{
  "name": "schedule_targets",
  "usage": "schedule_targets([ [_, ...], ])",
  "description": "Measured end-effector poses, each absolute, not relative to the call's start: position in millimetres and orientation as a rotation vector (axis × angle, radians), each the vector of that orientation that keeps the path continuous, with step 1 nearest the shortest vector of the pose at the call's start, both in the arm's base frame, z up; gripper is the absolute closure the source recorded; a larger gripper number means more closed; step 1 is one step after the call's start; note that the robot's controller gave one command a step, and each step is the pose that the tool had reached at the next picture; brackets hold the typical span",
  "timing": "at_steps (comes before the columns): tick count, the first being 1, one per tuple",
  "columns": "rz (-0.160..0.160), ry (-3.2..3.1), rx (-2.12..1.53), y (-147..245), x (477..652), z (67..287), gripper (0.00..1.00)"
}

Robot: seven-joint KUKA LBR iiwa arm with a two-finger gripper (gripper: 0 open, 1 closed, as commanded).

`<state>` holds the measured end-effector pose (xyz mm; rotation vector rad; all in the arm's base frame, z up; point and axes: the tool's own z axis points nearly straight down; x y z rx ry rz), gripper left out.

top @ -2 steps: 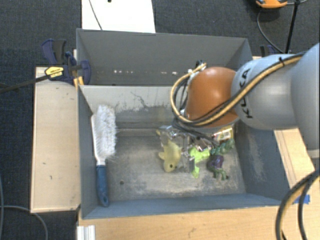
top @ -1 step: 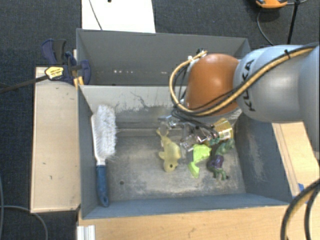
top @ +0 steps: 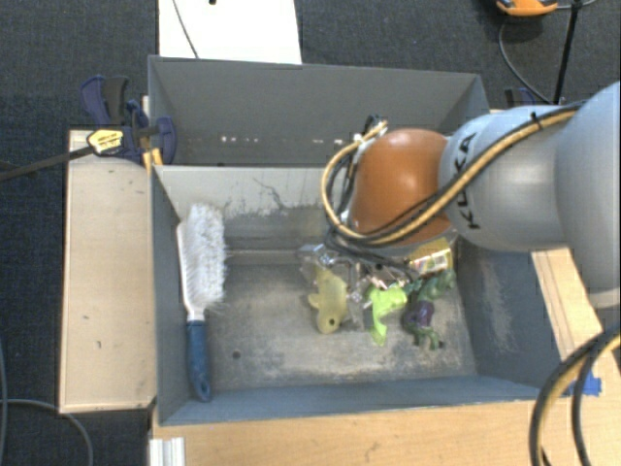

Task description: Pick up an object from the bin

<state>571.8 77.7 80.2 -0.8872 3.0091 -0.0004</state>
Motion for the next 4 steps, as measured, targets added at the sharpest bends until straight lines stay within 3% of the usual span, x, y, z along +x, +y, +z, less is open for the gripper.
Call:
schedule_targets([
  [1, 0.002, 2.879, -1.255, 77.4, 587.4, 70.5, 1.0],
  [4, 0.002, 2.879, -1.25, 77.6, 587.4, 79.0, 1.0],
])
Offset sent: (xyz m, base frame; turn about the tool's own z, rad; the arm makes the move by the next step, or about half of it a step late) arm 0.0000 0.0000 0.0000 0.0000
